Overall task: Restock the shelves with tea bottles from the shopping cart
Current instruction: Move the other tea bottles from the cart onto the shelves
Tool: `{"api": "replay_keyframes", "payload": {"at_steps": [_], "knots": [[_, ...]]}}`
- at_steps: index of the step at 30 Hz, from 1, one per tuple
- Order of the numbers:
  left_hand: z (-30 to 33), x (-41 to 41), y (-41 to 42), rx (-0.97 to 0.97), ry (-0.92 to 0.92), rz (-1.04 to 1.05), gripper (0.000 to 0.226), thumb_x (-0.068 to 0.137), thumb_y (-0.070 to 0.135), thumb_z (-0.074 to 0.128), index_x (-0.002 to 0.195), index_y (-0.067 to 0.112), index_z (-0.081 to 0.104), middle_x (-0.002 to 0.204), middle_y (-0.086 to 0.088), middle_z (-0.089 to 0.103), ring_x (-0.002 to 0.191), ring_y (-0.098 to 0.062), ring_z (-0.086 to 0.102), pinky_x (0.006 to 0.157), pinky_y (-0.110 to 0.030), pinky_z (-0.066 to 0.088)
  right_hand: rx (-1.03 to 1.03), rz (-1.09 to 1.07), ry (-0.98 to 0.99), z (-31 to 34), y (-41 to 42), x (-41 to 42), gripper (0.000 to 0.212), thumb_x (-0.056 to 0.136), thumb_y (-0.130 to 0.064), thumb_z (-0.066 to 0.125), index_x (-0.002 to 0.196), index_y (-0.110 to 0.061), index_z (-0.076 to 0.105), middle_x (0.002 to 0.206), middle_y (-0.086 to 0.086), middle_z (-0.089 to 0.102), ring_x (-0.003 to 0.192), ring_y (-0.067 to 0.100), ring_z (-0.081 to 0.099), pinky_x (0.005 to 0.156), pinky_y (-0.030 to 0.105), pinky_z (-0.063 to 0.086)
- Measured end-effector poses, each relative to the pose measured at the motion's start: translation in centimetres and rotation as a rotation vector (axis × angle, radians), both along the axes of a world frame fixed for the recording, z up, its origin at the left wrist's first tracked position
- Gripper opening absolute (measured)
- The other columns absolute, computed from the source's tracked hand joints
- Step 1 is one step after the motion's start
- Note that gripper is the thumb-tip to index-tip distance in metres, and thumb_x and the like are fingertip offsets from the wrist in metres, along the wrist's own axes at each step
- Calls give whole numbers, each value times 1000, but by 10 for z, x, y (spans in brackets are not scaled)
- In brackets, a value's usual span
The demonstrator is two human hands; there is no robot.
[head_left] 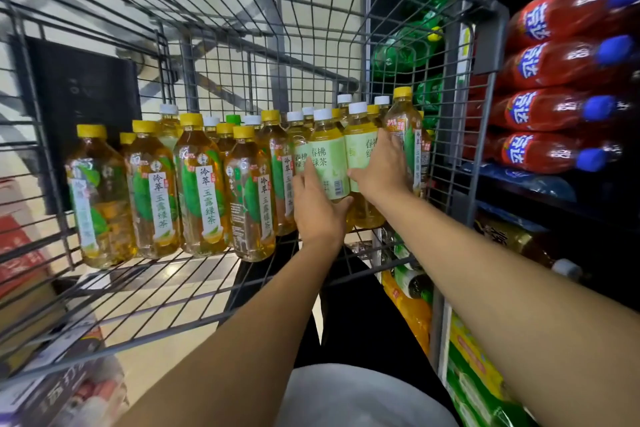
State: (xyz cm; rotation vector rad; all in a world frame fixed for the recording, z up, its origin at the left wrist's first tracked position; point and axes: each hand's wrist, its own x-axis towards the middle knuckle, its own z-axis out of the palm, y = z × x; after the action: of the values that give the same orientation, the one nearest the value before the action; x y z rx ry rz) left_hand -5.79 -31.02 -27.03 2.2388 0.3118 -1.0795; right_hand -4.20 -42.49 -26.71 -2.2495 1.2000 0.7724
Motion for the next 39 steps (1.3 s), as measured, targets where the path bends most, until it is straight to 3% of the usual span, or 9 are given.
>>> {"api": "replay_keyframes", "payload": {"at_steps": [3, 11, 15, 18, 21, 26, 30, 34, 39], "knots": [[3, 2, 2, 8, -3, -1, 100, 79, 23, 87, 157, 15, 25, 148, -6, 42, 137, -22, 44, 107, -37, 40, 43, -55, -19, -6, -2, 3, 62, 76, -13, 87, 127, -11, 51, 130, 7, 57, 123, 29, 54, 94, 37, 44], [2, 3, 0, -37, 6, 80, 83, 71, 15, 90, 139, 10, 44, 131, -7, 49, 123, -23, 50, 109, -40, 45, 130, -100, -85, -9, -13, 3, 61, 68, -11, 91, 116, -14, 53, 113, 5, 65, 106, 29, 63, 90, 48, 55], [1, 10, -1, -92, 66, 162, 72, 63, 21, 89, 123, 16, 49, 118, -6, 56, 109, -29, 60, 92, -51, 57, 248, -126, -143, 4, -27, -1, 86, 71, -4, 88, 142, -20, 41, 122, -1, 59, 111, 20, 59, 93, 40, 53], [14, 21, 3, -255, 193, 310, 56, 75, 5, 84, 111, 26, 47, 105, 0, 66, 95, -21, 70, 79, -47, 64, 324, -185, -184, 21, -39, -6, 96, 72, -6, 87, 149, -28, 34, 128, -2, 58, 115, 20, 59, 92, 43, 56], [25, 32, 12, -398, 306, 337, 55, 82, -2, 79, 122, 23, 50, 107, 1, 68, 96, -21, 72, 77, -41, 64, 372, -224, -207, 38, -48, -11, 91, 73, -6, 87, 147, -29, 40, 122, -7, 60, 113, 19, 61, 93, 44, 57], [52, 45, 33, -518, 346, 294, 61, 84, -5, 75, 132, 20, 48, 115, 0, 64, 93, -15, 71, 69, -30, 62, 488, -323, -328, 66, -52, -22, 77, 76, 0, 83, 142, -23, 51, 115, -13, 65, 104, 9, 65, 79, 27, 56], [83, 58, 53, -612, 366, 228, 64, 84, -9, 71, 139, 20, 54, 124, -6, 67, 107, -21, 71, 79, -32, 61, 690, -520, -498, 88, -50, -41, 64, 72, 4, 83, 125, -20, 59, 115, 1, 70, 113, 25, 68, 90, 42, 57], [125, 69, 59, -708, 410, 191, 68, 85, -18, 63, 141, 19, 53, 127, -10, 67, 101, -28, 72, 69, -37, 60, 920, -698, -701, 122, -39, -60, 92, 56, -11, 85, 141, -9, 49, 131, 17, 65, 113, 30, 68, 83, 41, 59], [183, 66, 66, -829, 391, 92, 69, 84, -24, 59, 135, 22, 55, 124, -6, 69, 102, -21, 72, 72, -32, 61, 1005, -848, -944, 171, -17, -87, 100, 58, -9, 89, 146, -5, 41, 133, 20, 59, 117, 34, 63, 98, 52, 54]]}}
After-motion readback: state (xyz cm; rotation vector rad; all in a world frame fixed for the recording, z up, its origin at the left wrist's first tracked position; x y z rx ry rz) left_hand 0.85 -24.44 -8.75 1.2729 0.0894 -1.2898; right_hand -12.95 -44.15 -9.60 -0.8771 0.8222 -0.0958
